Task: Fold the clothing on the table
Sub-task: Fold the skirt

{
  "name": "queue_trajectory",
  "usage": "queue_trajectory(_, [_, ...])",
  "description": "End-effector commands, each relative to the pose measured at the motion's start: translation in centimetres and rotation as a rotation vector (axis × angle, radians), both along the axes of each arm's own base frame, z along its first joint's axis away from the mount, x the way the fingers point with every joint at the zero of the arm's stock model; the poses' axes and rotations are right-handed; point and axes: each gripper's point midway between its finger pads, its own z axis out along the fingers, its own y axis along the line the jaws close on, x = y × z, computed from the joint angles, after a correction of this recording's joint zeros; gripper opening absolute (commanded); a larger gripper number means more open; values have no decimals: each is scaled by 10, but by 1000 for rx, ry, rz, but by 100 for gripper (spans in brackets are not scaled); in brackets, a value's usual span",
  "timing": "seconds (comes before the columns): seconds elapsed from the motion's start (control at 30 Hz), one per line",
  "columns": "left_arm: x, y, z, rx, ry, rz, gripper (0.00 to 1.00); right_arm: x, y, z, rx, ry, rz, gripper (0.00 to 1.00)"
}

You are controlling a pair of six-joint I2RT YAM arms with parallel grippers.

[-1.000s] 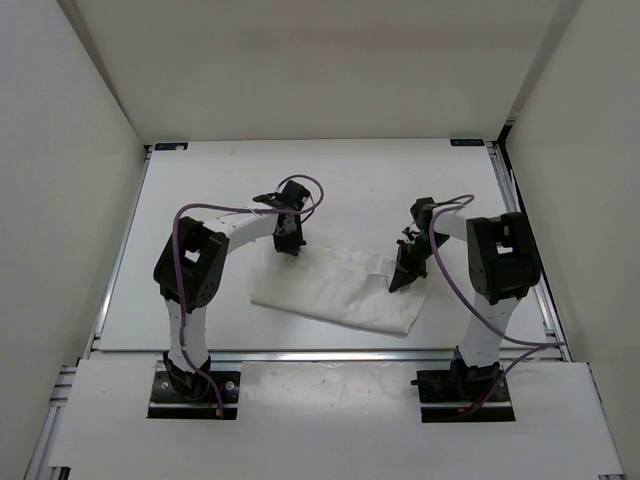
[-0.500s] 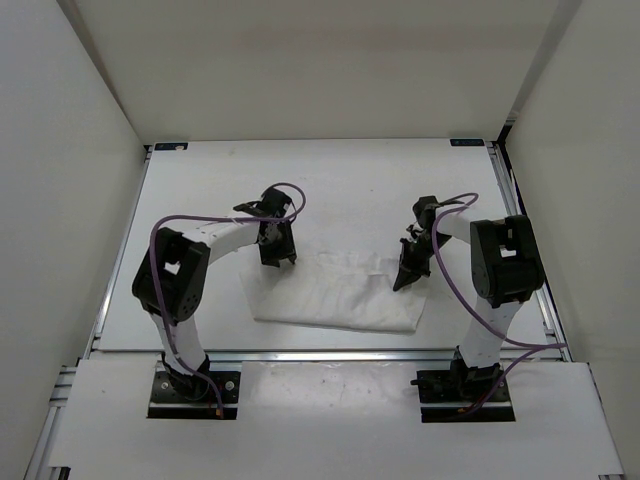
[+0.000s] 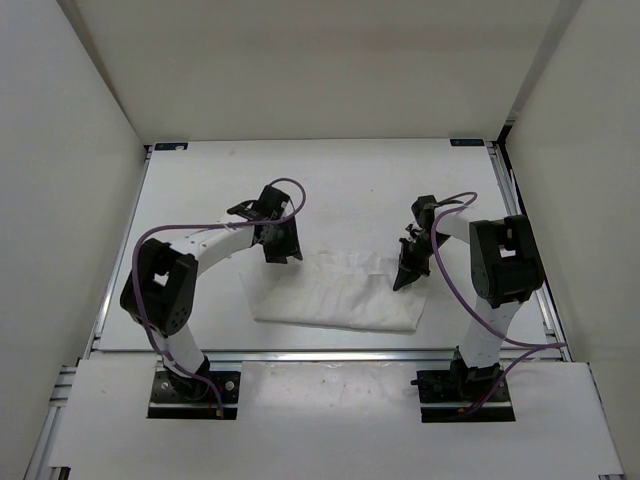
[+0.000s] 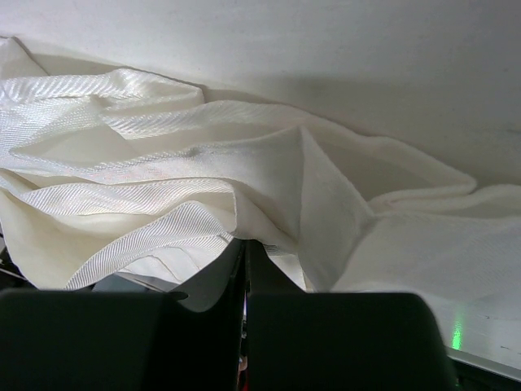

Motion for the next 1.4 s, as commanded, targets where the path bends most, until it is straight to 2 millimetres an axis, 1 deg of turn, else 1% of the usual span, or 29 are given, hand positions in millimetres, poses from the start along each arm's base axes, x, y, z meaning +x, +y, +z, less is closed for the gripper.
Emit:
queue_trajectory(0.0, [-5, 0, -4, 15, -14, -31, 55, 12, -5, -8, -43, -44, 9, 0])
queue_trajectory(0.1, [-2, 7, -10, 85, -41, -27, 55, 11, -6, -8, -39, -47, -1, 1])
queue_trajectory(0.2, [-6, 14, -20, 163, -43, -49, 54, 9, -6, -8, -32, -46, -12, 0])
queue_trajectory(0.23, [-4, 14, -18, 174, -56, -54, 54, 8, -7, -9, -31, -43, -14, 0])
queue_trajectory(0.27, [-4, 11, -22, 170, -53, -63, 53, 3, -8, -9, -33, -29, -15, 0])
queue_trajectory(0.3, [-6, 13, -25, 174, -40, -66, 52, 6, -8, -9, -33, -33, -22, 0])
queue_trajectory(0.33, [-8, 9, -27, 163, -36, -81, 50, 9, -10, -9, -35, -40, -31, 0])
queue_trajectory(0.37, [-7, 5, -23, 149, -49, -82, 48, 7, -8, -9, -31, -36, -21, 0])
queue_trajectory(0.4, [-11, 7, -27, 162, -40, -93, 46, 7, -7, -9, -28, -37, -23, 0])
queue_trajectory(0.43, [-12, 5, -27, 163, -43, -96, 42, 6, -8, -9, -35, -28, -28, 0])
queue_trajectory(0.5, [-14, 5, -29, 170, -39, -108, 28, 7, -7, -8, -29, -40, -24, 0])
queue_trajectory(0.57, [-17, 7, -30, 169, -27, -104, 11, 8, -4, -7, -25, -38, -28, 0])
queue_trajectory(0.6, [-17, 7, -33, 169, -20, -108, 2, 9, -7, -7, -33, -39, -34, 0])
queue_trajectory(0.63, [-16, 12, -33, 172, -17, -94, 0, 9, -6, -8, -29, -38, -24, 0])
queue_trajectory(0.67, [-16, 11, -32, 173, -20, -94, 0, 8, -6, -9, -27, -39, -23, 0])
queue_trajectory(0.77, [-11, 14, -18, 142, -37, -77, 0, 9, -5, -7, -27, -41, -25, 0])
queue_trajectory(0.8, [-8, 13, -7, 127, -62, -65, 0, 9, -8, -7, -38, -42, -28, 0])
queue_trajectory(0.83, [-4, 14, 6, 114, -89, -48, 0, 7, -6, -8, -33, -37, -24, 0])
queue_trajectory(0.93, [3, 26, 25, 132, -134, 9, 0, 8, -8, -9, -39, -38, -34, 0])
queue_trajectory(0.97, [2, 29, 33, 127, -143, 23, 0, 7, -8, -9, -39, -39, -31, 1])
queue_trajectory(1.03, [4, 44, 37, 148, -153, 65, 0, 9, -10, -9, -41, -42, -35, 0])
queue_trajectory(1.07, [0, 45, 40, 146, -154, 73, 0, 9, -11, -11, -54, -37, -38, 0])
queue_trajectory(1.1, [-5, 52, 36, 167, -142, 94, 0, 9, -10, -11, -48, -36, -38, 0])
queue_trajectory(1.13, [-2, 58, 39, 169, -152, 113, 0, 9, -12, -10, -48, -42, -38, 0])
queue_trajectory(1.2, [-15, 66, 31, 181, -120, 122, 0, 11, -13, -11, -52, -39, -48, 0])
queue_trajectory(1.23, [-14, 70, 28, 184, -115, 137, 0, 10, -14, -11, -53, -41, -44, 0])
queue_trajectory(1.27, [-22, 73, 22, 190, -98, 134, 0, 10, -14, -11, -53, -45, -37, 0])
queue_trajectory(1.3, [-24, 75, 19, 187, -93, 143, 0, 13, -17, -10, -55, -49, -44, 0])
queue_trajectory(1.37, [-29, 75, 16, 164, -89, 145, 0, 12, -18, -10, -55, -42, -45, 0])
